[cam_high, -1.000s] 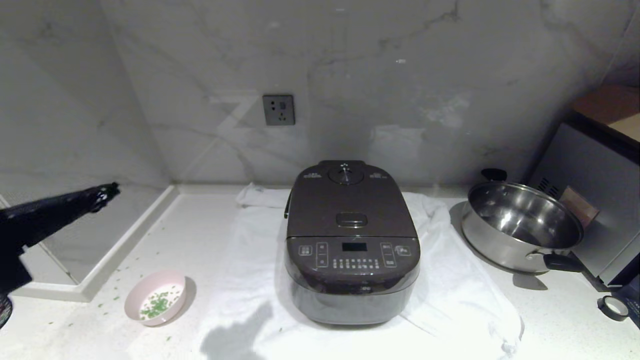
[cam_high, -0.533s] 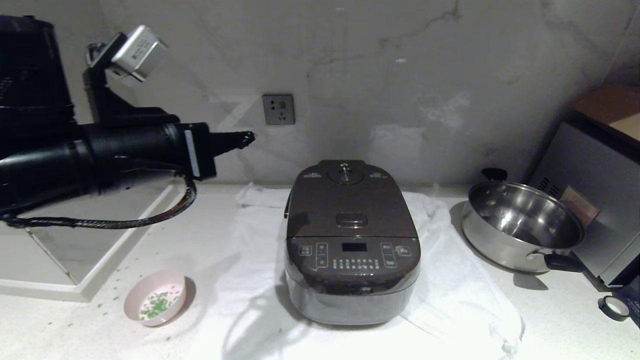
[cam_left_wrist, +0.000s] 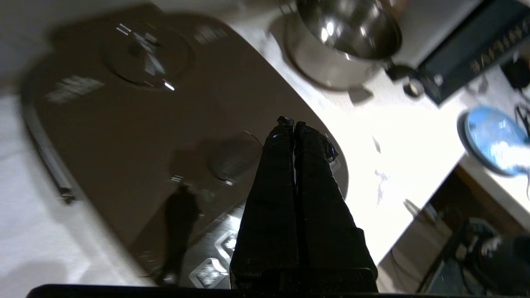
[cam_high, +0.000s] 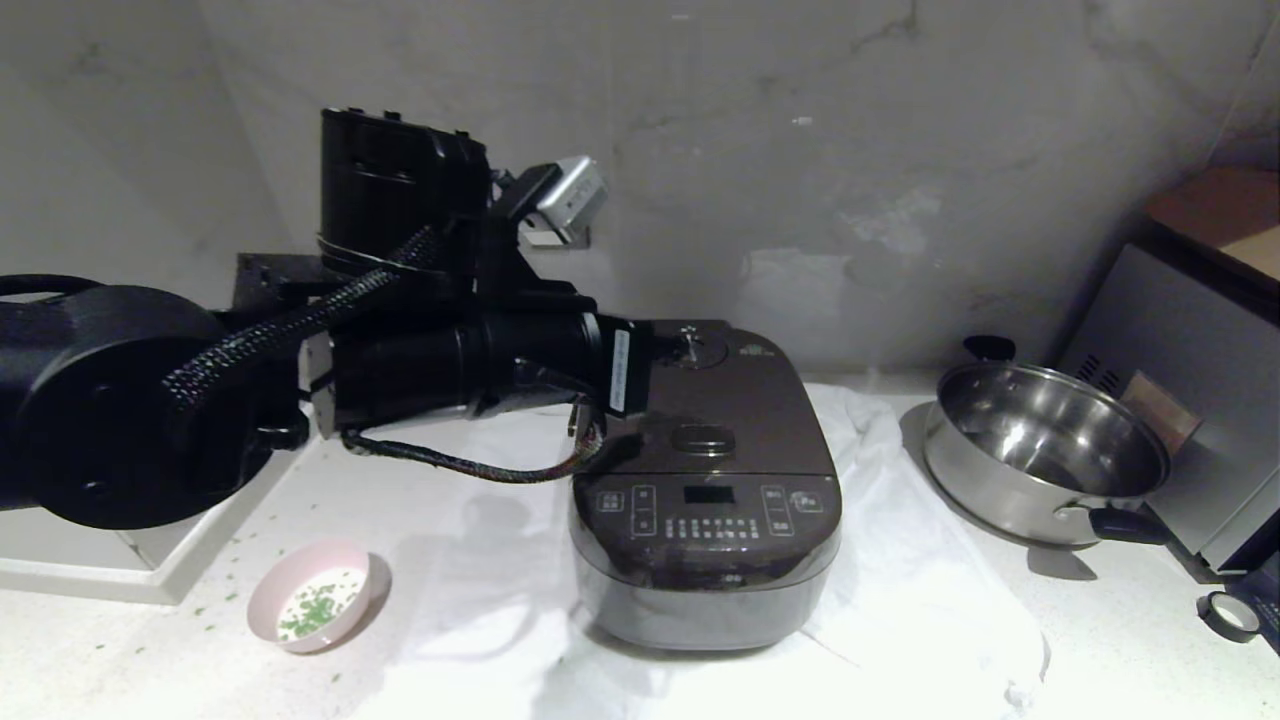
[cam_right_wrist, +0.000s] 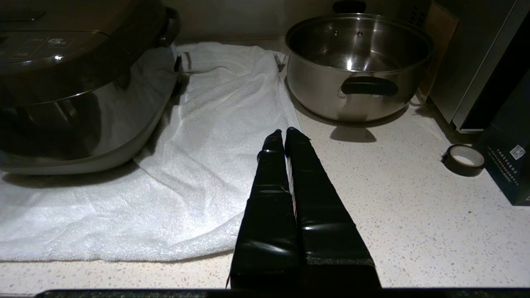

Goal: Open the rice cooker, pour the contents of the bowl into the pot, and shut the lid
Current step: Open the rice cooker

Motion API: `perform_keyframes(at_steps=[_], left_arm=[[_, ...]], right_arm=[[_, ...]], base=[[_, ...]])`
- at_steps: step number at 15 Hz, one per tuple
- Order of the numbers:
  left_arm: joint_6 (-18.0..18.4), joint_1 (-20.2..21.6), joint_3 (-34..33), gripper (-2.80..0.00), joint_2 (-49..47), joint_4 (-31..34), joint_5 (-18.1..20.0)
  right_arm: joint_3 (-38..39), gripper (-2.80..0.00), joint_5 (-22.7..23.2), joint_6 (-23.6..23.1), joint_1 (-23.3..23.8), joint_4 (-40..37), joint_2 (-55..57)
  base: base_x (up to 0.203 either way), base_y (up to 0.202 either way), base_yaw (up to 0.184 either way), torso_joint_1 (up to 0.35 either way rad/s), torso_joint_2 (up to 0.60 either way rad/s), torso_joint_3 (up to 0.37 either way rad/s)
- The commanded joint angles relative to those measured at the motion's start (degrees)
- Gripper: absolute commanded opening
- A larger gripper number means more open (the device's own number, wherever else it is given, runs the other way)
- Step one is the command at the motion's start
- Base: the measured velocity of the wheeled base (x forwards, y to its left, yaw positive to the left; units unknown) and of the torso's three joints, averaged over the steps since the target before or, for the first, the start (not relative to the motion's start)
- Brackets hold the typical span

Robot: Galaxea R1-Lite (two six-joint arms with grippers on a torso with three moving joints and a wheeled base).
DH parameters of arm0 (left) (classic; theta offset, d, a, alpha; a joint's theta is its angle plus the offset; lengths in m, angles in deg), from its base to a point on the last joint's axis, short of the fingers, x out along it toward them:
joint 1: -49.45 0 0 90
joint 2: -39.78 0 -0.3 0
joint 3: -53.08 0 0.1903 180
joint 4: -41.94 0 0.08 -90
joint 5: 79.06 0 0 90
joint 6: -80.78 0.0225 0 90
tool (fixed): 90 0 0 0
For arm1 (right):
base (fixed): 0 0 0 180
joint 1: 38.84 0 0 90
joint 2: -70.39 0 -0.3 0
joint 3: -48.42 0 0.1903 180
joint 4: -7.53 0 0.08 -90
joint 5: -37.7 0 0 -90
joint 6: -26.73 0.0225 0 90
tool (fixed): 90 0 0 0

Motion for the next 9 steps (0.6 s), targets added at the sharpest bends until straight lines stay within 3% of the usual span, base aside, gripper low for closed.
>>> perform_keyframes(at_steps=[1,4,9], left_arm=[[0.0,-1.6,-0.1,-2.80,-4.0,-0.1,-0.1],[0.0,-1.8,0.5,-2.80,-7.5,-0.4,-0.4],[0.1,-2.5,3.7,-2.80,-13.0,-1.3,-5.5]], right_arm=[[0.1,-2.80,0.0,0.0,-0.1,0.0,0.0],[0.1,-2.80,0.0,0.0,-0.1,0.0,0.0],[0.1,-2.80,0.0,0.0,-0.1,0.0,0.0]], base=[[0.000,0.000,0.000,0.000,0.00,0.000],[0.000,0.000,0.000,0.000,0.00,0.000],[0.000,0.000,0.000,0.000,0.00,0.000]])
